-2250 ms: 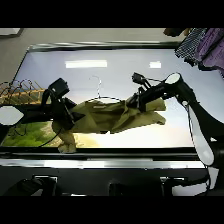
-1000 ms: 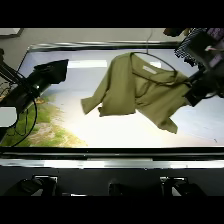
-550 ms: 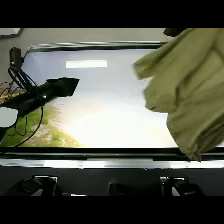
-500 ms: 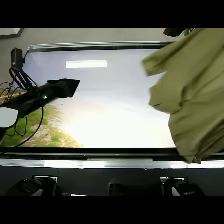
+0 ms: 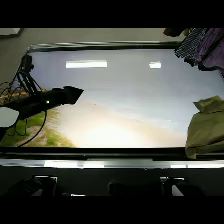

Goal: Fold the clothes and pants, and hang the long-sleeved shirts on hangers.

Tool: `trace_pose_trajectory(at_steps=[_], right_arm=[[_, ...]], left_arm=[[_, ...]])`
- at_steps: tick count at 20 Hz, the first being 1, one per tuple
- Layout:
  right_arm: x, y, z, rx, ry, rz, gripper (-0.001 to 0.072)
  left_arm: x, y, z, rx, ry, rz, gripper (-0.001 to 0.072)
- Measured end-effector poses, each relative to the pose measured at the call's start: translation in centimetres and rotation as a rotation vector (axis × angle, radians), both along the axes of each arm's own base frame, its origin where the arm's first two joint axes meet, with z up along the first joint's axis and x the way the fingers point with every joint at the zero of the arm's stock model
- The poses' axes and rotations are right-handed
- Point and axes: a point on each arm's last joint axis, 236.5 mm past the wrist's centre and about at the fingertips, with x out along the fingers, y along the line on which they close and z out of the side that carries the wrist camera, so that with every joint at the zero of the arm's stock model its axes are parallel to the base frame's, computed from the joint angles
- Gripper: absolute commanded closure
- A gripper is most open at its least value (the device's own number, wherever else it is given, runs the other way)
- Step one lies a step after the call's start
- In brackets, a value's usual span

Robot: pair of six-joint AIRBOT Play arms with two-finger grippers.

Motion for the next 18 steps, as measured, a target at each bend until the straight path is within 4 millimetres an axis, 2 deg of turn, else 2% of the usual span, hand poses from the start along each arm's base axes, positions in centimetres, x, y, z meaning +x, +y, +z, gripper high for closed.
trace_pose_trajectory(at_steps=[4,8,14,18], right_arm=[[-0.3,-3.4,0.9,0.031,-0.103,-0.097,0.0695],[-0.3,-6.2,3.3,-0.023,-0.22,-0.139,0.0696],[-1.8,-9.2,6.3,-0.116,-0.37,-0.2,0.0696],[-2.3,-10.0,8.4,-0.183,-0.454,-0.205,0.0696]], left_arm=[[-0.1,0.0,-0.3,0.003,0.012,-0.003,0.0177],[0.0,0.1,-0.6,0.019,0.014,-0.002,0.0177],[0.0,0.2,-0.7,0.028,0.011,-0.002,0.0177],[0.0,0.2,-0.7,0.029,0.011,-0.001,0.0177]])
